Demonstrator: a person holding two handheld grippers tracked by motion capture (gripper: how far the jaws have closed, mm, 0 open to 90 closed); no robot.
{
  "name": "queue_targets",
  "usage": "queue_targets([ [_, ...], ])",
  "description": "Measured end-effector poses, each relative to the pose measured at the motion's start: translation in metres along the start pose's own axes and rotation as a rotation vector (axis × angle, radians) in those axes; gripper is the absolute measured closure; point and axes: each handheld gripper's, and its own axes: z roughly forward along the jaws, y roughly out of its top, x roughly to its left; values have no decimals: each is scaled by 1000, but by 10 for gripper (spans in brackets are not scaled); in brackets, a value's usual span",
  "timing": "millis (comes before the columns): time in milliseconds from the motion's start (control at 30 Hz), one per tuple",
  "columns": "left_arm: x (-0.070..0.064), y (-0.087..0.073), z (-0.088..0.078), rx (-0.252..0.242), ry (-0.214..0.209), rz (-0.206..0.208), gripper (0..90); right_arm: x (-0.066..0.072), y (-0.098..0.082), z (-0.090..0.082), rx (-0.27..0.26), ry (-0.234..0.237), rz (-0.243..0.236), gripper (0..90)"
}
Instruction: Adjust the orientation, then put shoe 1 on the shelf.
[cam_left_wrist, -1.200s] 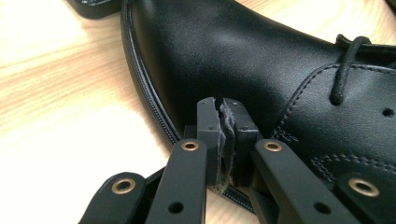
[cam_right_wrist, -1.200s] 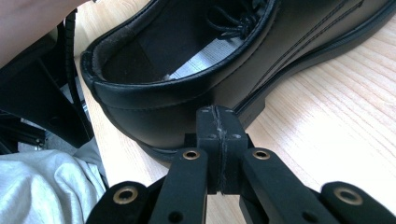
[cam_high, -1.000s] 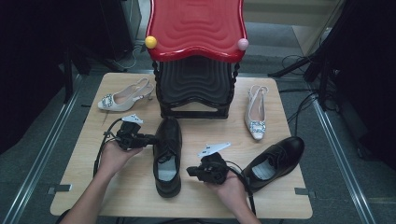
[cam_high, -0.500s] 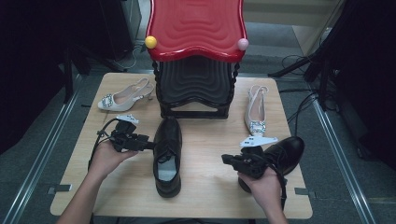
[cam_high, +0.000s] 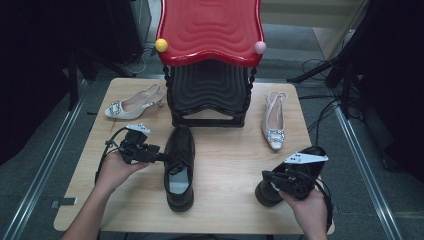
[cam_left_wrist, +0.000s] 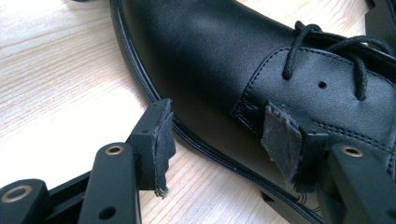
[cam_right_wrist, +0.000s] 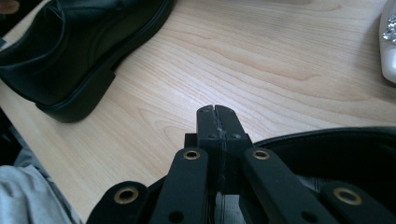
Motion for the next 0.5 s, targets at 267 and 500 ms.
queue_targets([
  [267, 0, -1, 0, -5, 6, 4, 425, -8, -8, -17, 4, -44, 7, 900],
  [500, -1, -1, 0, -15, 11, 3, 425, -12, -17, 2, 112, -39, 12, 900],
])
